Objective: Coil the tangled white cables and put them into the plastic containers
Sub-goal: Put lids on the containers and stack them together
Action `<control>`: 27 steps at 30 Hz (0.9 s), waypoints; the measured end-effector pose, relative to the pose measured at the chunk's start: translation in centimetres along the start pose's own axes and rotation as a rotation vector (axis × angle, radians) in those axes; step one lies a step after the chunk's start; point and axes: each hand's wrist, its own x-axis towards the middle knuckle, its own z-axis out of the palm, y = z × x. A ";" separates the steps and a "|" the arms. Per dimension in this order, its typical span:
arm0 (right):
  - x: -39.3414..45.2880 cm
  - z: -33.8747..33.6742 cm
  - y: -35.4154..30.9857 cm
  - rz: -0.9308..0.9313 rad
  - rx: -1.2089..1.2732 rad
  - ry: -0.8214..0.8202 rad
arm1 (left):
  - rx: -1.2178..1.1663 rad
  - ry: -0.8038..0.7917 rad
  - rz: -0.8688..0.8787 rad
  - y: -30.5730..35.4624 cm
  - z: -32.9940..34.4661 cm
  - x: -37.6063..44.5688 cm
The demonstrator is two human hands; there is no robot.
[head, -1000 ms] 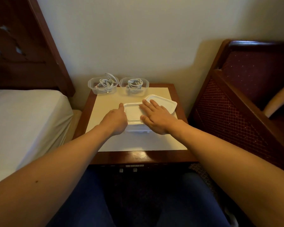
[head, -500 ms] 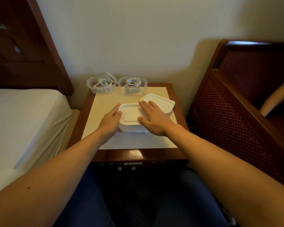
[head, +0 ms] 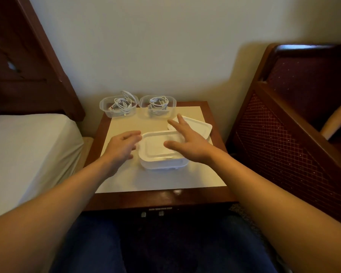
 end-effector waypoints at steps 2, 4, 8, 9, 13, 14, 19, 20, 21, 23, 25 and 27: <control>0.8 -0.5 0.5 -0.008 0.104 0.118 | -0.036 0.052 -0.027 1.2 -0.2 1.5; 2.0 -1.3 1.3 0.050 0.113 0.222 | -0.026 0.118 -0.042 2.2 0.1 3.4; 5.1 -2.6 5.1 0.239 -0.099 0.202 | -0.040 0.127 -0.102 4.2 2.3 7.3; 5.8 -2.8 6.1 0.267 -0.170 0.146 | -0.043 0.121 -0.123 4.4 2.8 8.3; 8.1 -3.1 8.1 0.303 -0.439 -0.050 | -0.138 0.131 -0.225 5.1 4.4 12.1; 8.6 -3.1 8.4 0.297 -0.495 -0.080 | -0.164 0.142 -0.252 5.2 4.7 12.9; 10.1 -3.4 9.6 0.330 -0.517 -0.142 | -0.247 0.209 -0.432 4.7 5.3 16.2; 10.2 -3.7 9.7 0.334 -0.514 -0.136 | -0.239 0.213 -0.451 4.7 5.3 16.7; 10.4 -3.9 9.8 0.331 -0.519 -0.126 | -0.232 0.213 -0.456 4.6 5.3 17.2; 10.7 -4.3 10.0 0.316 -0.517 -0.101 | -0.213 0.221 -0.445 4.7 5.3 18.0; 10.9 -4.5 10.1 0.313 -0.489 -0.072 | -0.193 0.232 -0.440 4.7 5.5 18.7; 10.9 -4.4 10.3 0.311 -0.481 -0.043 | -0.164 0.233 -0.437 4.8 5.6 18.9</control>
